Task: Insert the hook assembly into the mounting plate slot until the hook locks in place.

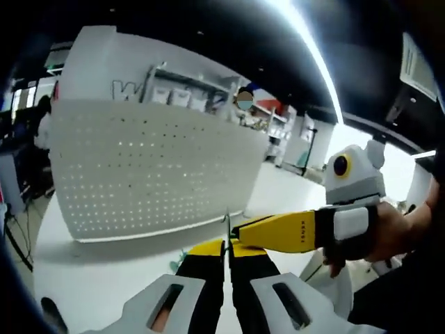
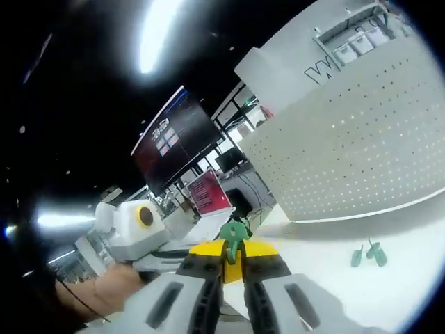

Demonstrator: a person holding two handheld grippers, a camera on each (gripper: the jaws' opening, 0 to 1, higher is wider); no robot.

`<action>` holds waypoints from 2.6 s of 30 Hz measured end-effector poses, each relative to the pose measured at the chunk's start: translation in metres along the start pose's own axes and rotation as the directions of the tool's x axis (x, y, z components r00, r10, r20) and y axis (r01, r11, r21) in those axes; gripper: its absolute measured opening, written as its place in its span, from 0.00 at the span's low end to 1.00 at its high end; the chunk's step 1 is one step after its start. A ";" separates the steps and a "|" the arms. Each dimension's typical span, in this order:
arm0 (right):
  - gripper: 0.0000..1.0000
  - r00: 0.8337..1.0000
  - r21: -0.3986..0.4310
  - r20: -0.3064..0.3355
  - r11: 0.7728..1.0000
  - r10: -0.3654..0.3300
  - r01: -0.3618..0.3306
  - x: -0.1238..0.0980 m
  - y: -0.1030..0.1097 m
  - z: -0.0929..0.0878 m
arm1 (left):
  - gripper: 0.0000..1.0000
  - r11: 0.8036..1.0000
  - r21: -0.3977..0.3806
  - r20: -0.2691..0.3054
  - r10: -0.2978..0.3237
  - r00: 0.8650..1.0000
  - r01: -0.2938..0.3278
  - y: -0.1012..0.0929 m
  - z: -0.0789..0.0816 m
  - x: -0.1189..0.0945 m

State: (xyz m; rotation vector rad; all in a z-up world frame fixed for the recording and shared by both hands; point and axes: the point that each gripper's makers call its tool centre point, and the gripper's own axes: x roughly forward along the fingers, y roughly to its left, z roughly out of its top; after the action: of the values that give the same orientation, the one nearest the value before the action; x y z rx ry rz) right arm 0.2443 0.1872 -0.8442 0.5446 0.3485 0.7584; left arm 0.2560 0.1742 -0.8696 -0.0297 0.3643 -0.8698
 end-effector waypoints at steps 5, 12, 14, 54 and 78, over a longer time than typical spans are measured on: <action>0.02 1.000 0.007 -0.002 1.000 -0.005 0.005 0.001 0.001 -0.002 | 0.01 0.999 0.046 0.001 0.019 1.000 -0.019 0.001 0.001 -0.003; 0.01 1.000 0.064 -0.004 0.998 -0.023 0.023 0.007 0.000 -0.004 | 0.02 0.997 0.030 -0.016 0.065 0.998 -0.065 0.010 0.000 -0.006; 0.01 1.000 0.054 -0.007 0.998 -0.020 0.020 0.008 0.000 -0.004 | 0.02 0.998 0.029 -0.018 0.062 0.998 -0.061 0.012 -0.002 -0.007; 0.00 0.996 -0.223 0.040 0.971 -0.076 0.083 0.022 -0.027 0.029 | 0.75 0.991 -0.122 0.086 0.064 0.994 -0.053 0.025 -0.015 -0.013; 0.00 0.967 -0.261 0.177 0.938 -0.185 0.227 0.038 -0.066 0.080 | 0.90 0.992 -0.113 0.061 0.064 0.996 -0.057 0.037 -0.020 -0.017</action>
State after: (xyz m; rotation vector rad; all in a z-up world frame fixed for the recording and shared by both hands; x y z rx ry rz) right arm 0.3454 0.1486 -0.8217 0.2894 0.1509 0.5464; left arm 0.2669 0.2140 -0.8899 -0.1487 0.3511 -0.7863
